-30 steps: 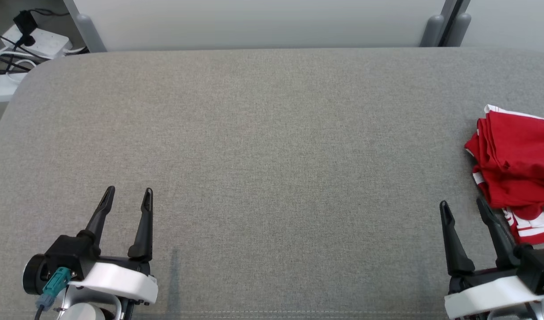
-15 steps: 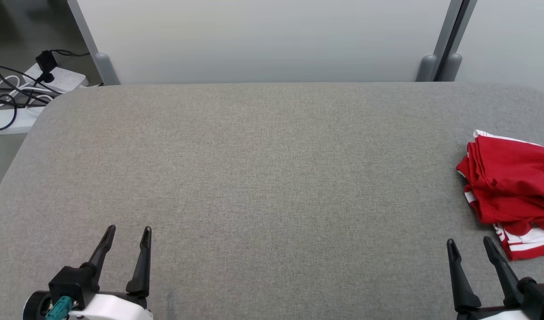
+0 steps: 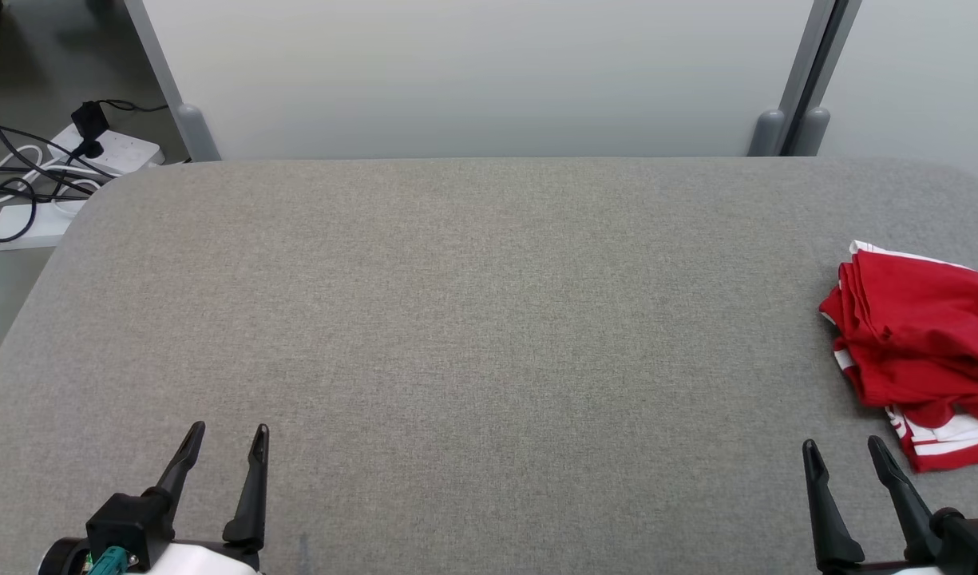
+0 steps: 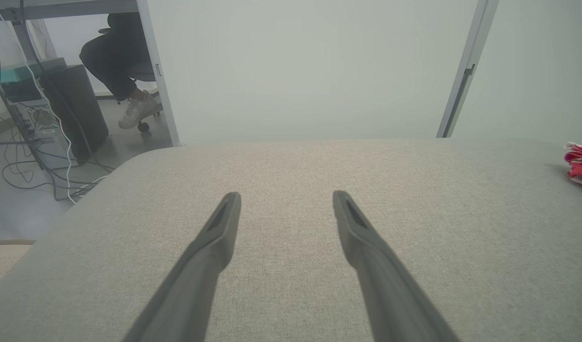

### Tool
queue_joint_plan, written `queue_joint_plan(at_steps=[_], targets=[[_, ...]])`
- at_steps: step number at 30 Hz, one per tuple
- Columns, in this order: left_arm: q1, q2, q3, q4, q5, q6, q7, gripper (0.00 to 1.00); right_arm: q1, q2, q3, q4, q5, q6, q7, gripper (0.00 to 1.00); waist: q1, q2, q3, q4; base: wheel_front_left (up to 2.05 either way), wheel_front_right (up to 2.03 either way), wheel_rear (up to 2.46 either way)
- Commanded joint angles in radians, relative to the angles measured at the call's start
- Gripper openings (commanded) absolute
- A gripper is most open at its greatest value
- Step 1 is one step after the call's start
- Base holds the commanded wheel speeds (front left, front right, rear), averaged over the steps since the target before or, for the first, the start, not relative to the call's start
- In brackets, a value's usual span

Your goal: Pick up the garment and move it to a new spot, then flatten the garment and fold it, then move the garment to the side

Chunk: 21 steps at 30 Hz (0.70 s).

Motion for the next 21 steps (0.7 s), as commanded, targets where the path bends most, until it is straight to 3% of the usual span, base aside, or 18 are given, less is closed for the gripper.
queue_joint_plan(at_steps=[1,16,17,21], targets=[[-0.041,0.022,0.035,-0.022,-0.01,0.008,-0.011,1.0,-0.016,-0.013,0.019,-0.031,-0.005,0.001,0.001,1.0,0.0,-0.0001,0.0,-0.002,0.0,0.0,0.0],[-0.054,0.025,0.028,-0.013,-0.01,0.013,-0.013,1.0,-0.022,-0.011,0.027,-0.029,0.004,0.001,-0.005,1.0,0.0,-0.0001,0.005,0.001,0.0,0.0,0.0],[-0.001,0.0,-0.011,0.005,-0.001,0.004,-0.001,0.0,0.0,0.001,0.004,0.001,0.001,0.0,0.0,0.0,0.0,-0.0001,0.005,0.001,0.0,0.0,0.0],[0.007,-0.022,-0.016,0.036,-0.014,0.001,0.005,0.0,0.001,0.006,0.008,0.031,0.016,0.0,0.0,0.0,0.0,-0.0001,0.005,0.0,0.0,0.0,0.0]])
